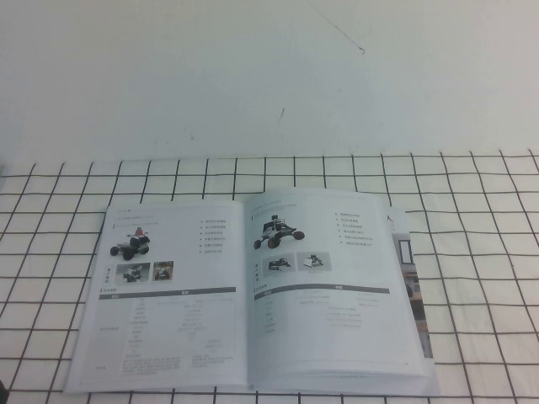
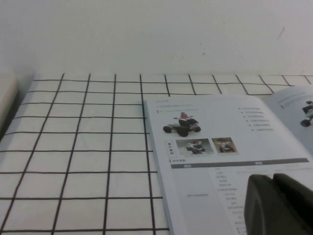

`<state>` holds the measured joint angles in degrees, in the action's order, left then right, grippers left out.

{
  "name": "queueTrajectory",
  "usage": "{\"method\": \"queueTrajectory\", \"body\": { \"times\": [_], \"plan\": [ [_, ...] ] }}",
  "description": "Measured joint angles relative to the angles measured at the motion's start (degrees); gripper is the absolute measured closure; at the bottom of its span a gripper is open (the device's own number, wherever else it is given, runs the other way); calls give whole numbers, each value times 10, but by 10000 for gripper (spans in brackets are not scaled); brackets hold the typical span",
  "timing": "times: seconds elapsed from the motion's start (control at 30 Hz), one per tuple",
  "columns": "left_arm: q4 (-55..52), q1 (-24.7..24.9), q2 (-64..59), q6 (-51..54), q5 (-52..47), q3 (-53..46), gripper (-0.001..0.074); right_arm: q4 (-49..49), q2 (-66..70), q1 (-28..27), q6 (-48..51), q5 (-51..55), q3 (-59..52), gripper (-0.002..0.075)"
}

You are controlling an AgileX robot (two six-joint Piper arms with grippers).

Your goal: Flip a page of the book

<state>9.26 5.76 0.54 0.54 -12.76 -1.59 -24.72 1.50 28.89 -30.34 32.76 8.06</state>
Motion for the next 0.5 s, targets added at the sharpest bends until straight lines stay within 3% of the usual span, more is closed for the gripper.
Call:
{"method": "queueTrajectory", "body": {
  "times": [0.5],
  "plan": [
    [-36,-49,0,-5,-48,0,738,0,0,0,-1,0,0,725]
  ]
}}
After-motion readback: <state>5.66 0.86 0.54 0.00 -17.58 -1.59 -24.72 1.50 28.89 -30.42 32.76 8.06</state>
